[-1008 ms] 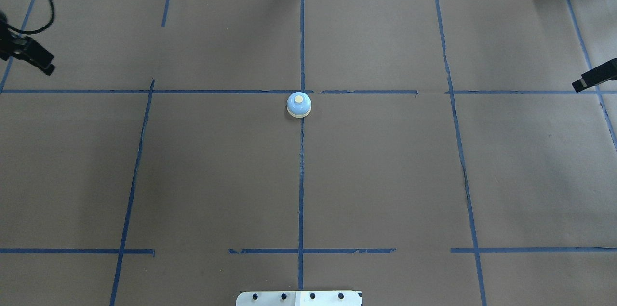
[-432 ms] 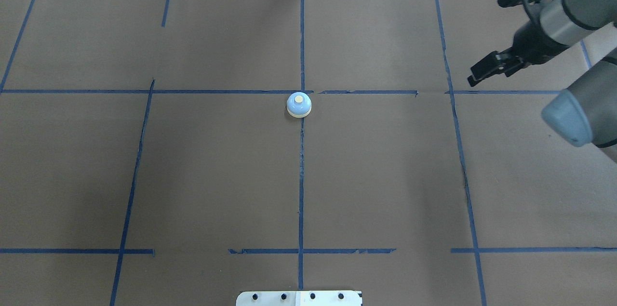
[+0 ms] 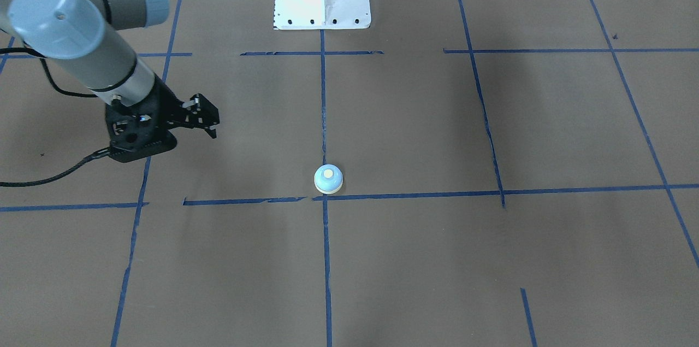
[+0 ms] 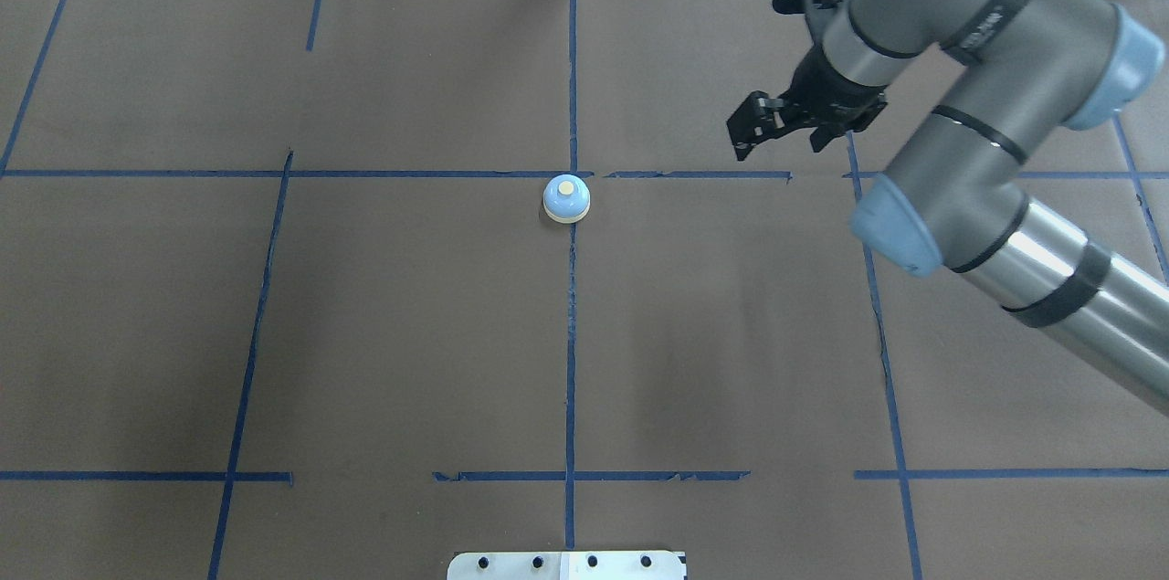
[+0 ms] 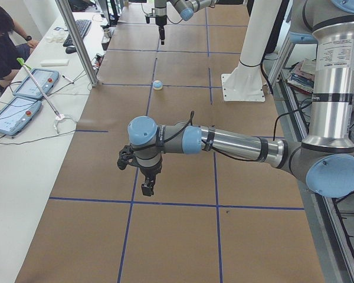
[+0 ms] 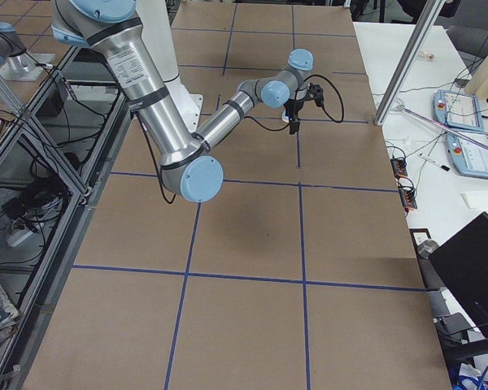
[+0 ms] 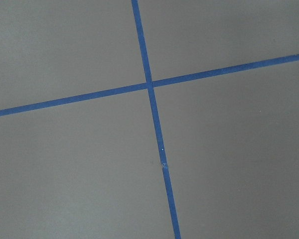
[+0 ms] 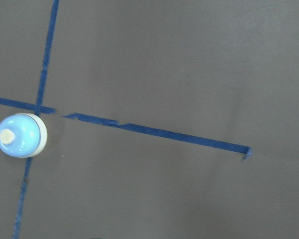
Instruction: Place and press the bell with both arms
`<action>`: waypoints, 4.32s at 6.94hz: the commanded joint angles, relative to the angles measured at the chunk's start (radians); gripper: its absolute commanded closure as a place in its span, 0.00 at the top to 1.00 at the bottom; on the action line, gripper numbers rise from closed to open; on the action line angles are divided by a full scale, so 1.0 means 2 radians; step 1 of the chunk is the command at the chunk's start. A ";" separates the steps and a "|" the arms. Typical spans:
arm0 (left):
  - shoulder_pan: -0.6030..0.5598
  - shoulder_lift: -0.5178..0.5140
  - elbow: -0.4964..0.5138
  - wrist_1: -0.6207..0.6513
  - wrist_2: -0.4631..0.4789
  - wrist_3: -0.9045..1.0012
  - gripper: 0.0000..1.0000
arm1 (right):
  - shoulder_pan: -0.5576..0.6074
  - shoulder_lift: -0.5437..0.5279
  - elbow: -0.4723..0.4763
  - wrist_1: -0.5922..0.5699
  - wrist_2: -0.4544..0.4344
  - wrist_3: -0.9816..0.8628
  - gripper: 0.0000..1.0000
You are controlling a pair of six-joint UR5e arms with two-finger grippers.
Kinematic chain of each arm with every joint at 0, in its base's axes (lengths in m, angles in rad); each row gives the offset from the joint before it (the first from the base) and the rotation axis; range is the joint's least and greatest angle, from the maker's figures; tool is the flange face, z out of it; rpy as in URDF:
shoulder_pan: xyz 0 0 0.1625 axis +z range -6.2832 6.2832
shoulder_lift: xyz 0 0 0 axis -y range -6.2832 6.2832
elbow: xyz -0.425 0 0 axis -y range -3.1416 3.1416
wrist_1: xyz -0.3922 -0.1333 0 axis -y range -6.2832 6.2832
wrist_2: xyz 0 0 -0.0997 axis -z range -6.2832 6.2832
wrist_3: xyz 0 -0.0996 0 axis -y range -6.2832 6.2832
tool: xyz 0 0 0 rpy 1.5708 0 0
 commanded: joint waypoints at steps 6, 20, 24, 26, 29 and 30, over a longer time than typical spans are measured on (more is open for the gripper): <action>-0.003 -0.001 0.004 0.002 -0.030 -0.002 1.00 | -0.097 0.242 -0.291 0.011 -0.080 0.163 0.00; -0.003 0.000 0.006 0.002 -0.031 -0.002 1.00 | -0.105 0.243 -0.284 0.052 -0.095 0.189 0.03; -0.003 0.002 0.019 0.000 -0.029 0.001 1.00 | -0.053 0.223 -0.273 0.052 -0.060 0.167 0.99; -0.003 0.006 0.034 -0.001 -0.029 0.001 1.00 | 0.005 0.159 -0.249 0.051 -0.004 0.048 1.00; -0.002 0.005 0.043 -0.001 -0.027 0.003 1.00 | 0.104 -0.021 -0.110 0.031 0.043 -0.133 1.00; -0.001 0.007 0.044 0.004 -0.025 0.002 1.00 | 0.125 -0.058 -0.085 0.018 0.052 -0.199 1.00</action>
